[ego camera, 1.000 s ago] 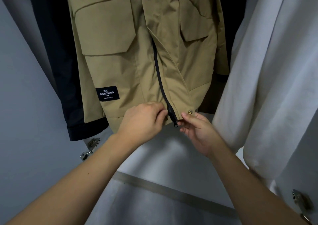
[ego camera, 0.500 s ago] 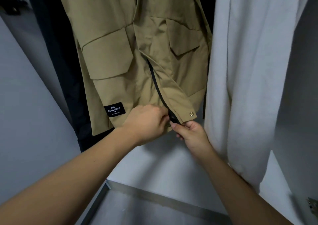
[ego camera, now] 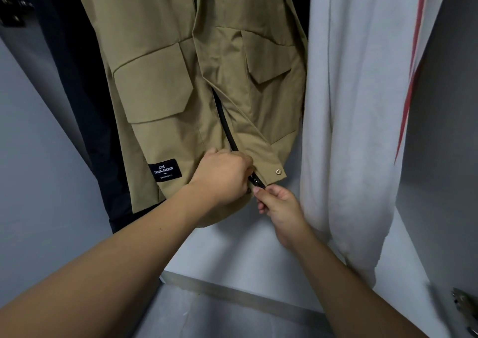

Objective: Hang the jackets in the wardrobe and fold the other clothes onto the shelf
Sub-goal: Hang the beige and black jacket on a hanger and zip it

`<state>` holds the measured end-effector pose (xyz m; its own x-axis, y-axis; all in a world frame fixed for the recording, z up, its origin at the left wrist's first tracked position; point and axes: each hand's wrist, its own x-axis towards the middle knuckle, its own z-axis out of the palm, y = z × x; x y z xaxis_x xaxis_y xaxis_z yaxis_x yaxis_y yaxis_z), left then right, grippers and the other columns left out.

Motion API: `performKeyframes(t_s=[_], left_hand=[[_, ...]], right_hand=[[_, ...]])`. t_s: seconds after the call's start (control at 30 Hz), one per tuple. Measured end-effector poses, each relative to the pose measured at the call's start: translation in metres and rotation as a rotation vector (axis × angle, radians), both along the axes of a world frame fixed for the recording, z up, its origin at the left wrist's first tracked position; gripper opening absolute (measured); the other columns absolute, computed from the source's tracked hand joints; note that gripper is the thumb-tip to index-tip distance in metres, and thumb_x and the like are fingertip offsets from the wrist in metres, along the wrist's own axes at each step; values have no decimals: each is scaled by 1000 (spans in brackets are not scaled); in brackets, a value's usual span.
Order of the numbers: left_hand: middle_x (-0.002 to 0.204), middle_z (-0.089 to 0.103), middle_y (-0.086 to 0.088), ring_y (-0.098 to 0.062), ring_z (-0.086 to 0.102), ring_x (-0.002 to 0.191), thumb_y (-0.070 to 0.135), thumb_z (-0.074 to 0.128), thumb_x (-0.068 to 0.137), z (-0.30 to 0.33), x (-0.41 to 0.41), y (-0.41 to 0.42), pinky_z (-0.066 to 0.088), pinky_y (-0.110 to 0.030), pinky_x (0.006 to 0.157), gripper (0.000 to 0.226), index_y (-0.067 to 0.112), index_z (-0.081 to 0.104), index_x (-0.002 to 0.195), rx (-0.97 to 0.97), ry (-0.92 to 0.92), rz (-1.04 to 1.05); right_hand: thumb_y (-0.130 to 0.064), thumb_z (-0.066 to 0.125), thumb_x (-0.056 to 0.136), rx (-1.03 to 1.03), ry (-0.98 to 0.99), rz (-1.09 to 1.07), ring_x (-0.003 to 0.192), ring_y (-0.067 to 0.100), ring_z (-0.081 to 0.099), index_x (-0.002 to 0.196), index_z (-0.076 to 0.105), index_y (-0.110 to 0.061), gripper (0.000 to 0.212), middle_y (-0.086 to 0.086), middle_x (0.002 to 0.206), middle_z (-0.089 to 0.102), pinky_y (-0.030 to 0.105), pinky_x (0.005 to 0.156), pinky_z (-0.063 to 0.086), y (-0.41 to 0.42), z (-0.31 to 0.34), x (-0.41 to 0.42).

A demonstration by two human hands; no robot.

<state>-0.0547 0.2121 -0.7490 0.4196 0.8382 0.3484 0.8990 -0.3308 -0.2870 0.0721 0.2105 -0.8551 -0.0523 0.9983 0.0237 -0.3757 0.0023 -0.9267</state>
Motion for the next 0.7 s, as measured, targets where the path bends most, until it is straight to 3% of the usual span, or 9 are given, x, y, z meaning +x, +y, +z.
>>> performKeyframes(t_s=[0.13, 0.27, 0.4, 0.53, 0.63, 0.7], left_hand=[[93, 63, 4, -24, 58, 92, 33, 40, 97, -8, -12, -4, 25, -34, 73, 21, 22, 55, 88, 0, -50, -20], [98, 65, 6, -21, 56, 96, 34, 43, 94, -9, -16, -2, 23, -35, 76, 18, 27, 59, 92, 14, 125, 2], [100, 65, 7, -22, 56, 99, 33, 48, 89, -4, -14, 2, 18, -35, 75, 16, 27, 62, 96, 22, 250, 25], [106, 65, 4, -23, 55, 103, 35, 46, 93, -6, -12, 3, 24, -35, 79, 19, 26, 60, 101, -16, 120, 9], [106, 64, 3, -23, 55, 104, 34, 41, 96, -9, -14, 0, 26, -35, 80, 20, 25, 58, 101, -56, 35, -53], [105, 64, 4, -22, 55, 102, 35, 42, 95, -10, -15, 1, 23, -35, 78, 19, 26, 58, 99, -33, 62, -48]], right_hand=[[-19, 72, 88, 5, -47, 6, 54, 7, 48, 68, 64, -19, 21, -5, 56, 55, 20, 56, 43, 2, 4, 0], [-12, 72, 86, -1, -57, 1, 57, 6, 50, 76, 67, -18, 13, -7, 68, 68, 16, 57, 45, 0, -4, -4], [-9, 70, 88, -32, -22, -14, 56, 7, 49, 78, 68, -16, 12, -9, 66, 67, 15, 57, 45, -1, -7, -13], [-12, 69, 90, -38, 24, -7, 59, 8, 49, 86, 68, -10, 4, -6, 66, 61, 19, 60, 46, 1, -4, -8], [-12, 68, 91, -36, 40, -37, 60, 8, 46, 95, 65, -4, 10, -6, 67, 59, 19, 61, 45, 3, 0, -5], [-11, 68, 91, -28, 17, -58, 59, 7, 46, 87, 66, -8, 5, -7, 64, 57, 18, 62, 44, 3, 1, -6]])
